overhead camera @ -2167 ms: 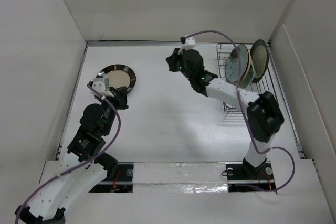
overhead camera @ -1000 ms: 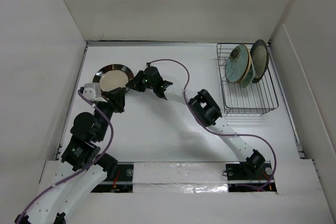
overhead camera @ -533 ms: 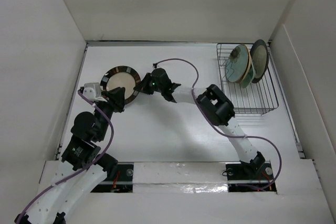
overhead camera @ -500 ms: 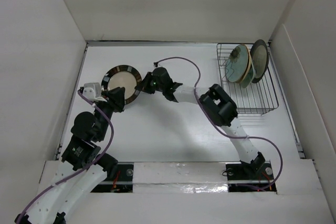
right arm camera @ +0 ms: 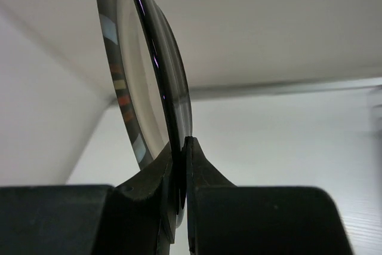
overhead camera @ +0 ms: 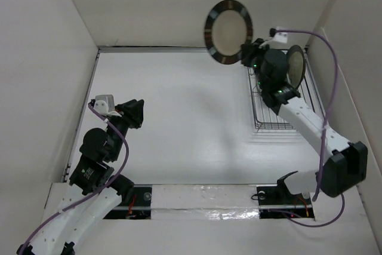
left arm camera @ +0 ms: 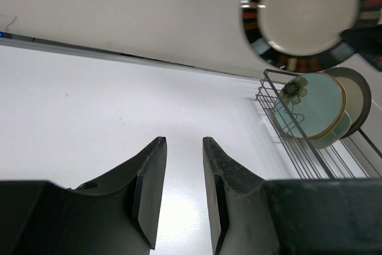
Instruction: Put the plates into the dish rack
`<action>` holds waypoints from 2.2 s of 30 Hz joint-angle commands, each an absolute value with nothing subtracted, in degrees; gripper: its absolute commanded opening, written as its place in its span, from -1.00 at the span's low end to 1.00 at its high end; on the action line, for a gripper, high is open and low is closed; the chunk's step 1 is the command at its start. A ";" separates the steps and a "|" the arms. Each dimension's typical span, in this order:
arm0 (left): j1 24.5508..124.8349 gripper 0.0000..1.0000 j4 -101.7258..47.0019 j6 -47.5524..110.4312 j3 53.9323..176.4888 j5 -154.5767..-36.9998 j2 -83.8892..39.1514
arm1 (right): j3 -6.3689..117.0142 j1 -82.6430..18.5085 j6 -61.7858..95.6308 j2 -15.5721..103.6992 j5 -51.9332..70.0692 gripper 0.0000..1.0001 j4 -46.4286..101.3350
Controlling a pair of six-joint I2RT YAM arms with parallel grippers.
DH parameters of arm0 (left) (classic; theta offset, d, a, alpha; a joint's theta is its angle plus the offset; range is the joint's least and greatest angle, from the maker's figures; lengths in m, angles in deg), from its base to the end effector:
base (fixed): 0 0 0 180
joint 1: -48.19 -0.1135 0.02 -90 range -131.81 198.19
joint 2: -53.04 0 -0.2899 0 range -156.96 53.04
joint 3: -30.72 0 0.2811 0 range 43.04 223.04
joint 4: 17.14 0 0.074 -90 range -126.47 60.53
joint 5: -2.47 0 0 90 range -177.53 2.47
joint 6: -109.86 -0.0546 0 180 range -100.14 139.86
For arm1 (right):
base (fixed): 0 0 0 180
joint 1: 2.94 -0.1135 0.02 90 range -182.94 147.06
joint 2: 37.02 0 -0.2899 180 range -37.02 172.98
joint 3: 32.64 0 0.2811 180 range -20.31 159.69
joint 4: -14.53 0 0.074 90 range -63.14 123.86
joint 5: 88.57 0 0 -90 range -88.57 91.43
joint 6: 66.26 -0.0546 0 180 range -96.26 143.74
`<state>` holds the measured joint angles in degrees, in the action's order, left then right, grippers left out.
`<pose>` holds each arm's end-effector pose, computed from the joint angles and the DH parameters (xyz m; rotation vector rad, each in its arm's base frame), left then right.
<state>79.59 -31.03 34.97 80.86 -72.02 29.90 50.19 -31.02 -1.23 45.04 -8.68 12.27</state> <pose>0.1162 -0.0538 0.3838 -0.0379 1.3675 -0.5019 0.3474 0.1745 0.4112 0.1020 1.5461 0.6043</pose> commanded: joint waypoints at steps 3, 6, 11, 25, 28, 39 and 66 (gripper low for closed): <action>79.39 -0.43 -28.24 34.71 80.66 -73.73 29.05 | 48.77 -24.13 15.36 35.24 -28.09 -1.00 13.85; 79.39 -0.42 -28.76 34.89 81.01 -74.69 27.64 | 52.97 -19.65 19.67 34.26 -29.33 -1.00 16.47; 79.39 -0.41 -28.85 34.89 80.92 -74.52 26.58 | 56.68 -15.87 21.98 36.71 -28.73 -1.00 20.17; 79.39 -0.40 -28.94 34.71 81.01 -74.69 24.65 | 51.85 -14.10 23.12 40.94 -32.85 -1.00 22.81; 79.39 -0.39 -28.59 34.54 80.75 -74.08 24.74 | 50.89 -14.10 23.21 40.15 -33.82 -1.00 22.20; 79.39 -0.39 -28.94 34.45 81.01 -73.90 24.03 | 48.16 -14.10 20.49 43.75 -32.24 -1.00 23.51; 79.39 -0.36 -28.76 34.36 81.19 -73.20 23.15 | 43.85 -20.86 15.21 47.54 -37.15 -0.36 21.77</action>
